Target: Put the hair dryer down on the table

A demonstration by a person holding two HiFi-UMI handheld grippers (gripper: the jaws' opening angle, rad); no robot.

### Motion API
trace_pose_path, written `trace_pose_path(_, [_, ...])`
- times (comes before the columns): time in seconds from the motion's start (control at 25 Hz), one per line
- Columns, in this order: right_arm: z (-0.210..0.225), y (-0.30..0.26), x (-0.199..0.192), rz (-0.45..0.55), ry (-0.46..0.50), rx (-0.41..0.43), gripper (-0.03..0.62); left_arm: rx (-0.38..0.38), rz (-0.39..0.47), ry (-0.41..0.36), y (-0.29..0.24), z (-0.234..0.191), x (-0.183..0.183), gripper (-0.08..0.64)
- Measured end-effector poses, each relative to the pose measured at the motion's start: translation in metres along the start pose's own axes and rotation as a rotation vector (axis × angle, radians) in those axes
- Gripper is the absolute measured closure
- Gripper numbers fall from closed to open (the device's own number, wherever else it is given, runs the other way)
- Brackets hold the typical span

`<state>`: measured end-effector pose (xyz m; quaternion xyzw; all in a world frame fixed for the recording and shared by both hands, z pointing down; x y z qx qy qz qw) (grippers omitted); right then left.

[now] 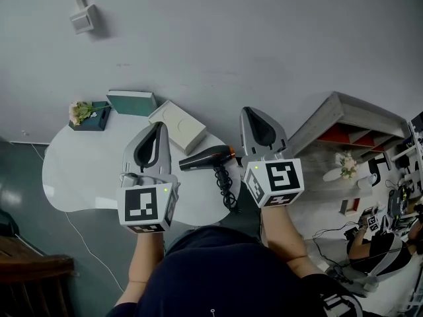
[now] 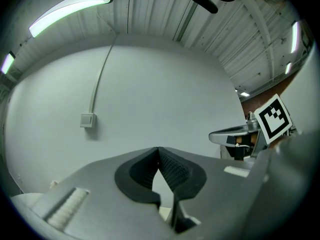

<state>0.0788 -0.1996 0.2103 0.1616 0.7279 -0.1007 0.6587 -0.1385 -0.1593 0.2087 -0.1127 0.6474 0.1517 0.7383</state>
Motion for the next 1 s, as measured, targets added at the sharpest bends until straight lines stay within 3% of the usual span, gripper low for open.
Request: trace_pose_path(1.0, [-0.036,0.018,-0.018,-0.005,0.002,-0.077,0.581,-0.083,0.024,0.012,0.021,-0.023,-0.026,0.549])
Point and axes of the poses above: the fingertips, and each gripper's own axes: y backward along the fingers, z to its right, x out of its top, the point moved 7 cm from there along y, backward along the fingers, and after that the axes turned 5 degrees about -x, right-handed, at the moved point
